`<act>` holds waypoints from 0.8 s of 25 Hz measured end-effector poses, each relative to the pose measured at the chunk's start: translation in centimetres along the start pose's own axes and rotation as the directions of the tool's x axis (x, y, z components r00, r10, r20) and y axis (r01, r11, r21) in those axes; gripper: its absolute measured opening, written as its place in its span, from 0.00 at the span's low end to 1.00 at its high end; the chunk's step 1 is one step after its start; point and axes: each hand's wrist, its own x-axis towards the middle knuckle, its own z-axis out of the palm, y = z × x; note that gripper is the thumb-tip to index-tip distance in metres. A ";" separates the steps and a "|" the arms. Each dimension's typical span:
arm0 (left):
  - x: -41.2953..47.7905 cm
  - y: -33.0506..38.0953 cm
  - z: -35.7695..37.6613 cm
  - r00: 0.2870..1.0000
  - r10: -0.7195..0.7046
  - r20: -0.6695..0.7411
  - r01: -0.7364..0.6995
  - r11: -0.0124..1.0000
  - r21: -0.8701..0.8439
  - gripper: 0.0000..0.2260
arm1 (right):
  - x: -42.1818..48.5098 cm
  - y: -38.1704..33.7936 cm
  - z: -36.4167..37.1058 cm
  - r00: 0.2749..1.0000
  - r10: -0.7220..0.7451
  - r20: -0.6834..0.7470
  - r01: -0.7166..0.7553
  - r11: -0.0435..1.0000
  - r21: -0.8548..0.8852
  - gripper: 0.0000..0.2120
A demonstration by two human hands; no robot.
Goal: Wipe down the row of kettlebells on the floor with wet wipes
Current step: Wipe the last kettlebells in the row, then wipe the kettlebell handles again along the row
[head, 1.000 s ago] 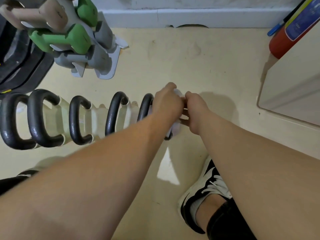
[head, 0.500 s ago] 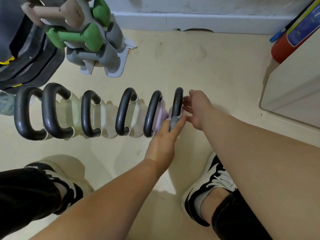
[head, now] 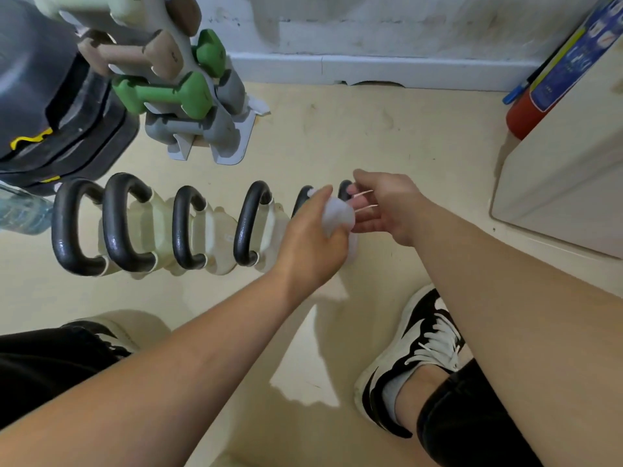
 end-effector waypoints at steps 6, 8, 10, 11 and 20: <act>2.2 2.6 -0.3 0.935 -0.036 0.353 0.101 0.981 -0.168 0.50 | -1.2 -3.3 0.2 0.982 0.092 0.163 -0.083 0.995 -0.063 0.14; 2.5 2.3 -0.4 0.975 -0.105 0.198 0.166 0.932 -0.322 0.44 | -0.3 -3.1 0.4 0.998 0.059 -0.037 -0.062 0.993 -0.097 0.06; 2.6 1.5 -0.7 0.972 -0.224 0.067 0.233 0.900 -0.369 0.38 | 0.9 -2.5 0.3 0.960 -0.045 -0.277 0.012 0.993 -0.120 0.04; 2.5 1.0 -0.8 0.963 -0.268 0.015 0.255 0.895 -0.367 0.35 | 1.3 -1.9 0.3 0.915 -0.142 -0.379 0.073 0.979 -0.191 0.08; 0.4 -3.1 -1.9 0.975 -0.222 -0.026 0.190 0.887 -0.422 0.26 | 1.2 8.7 5.9 0.748 -0.631 0.204 0.358 0.125 -0.925 0.25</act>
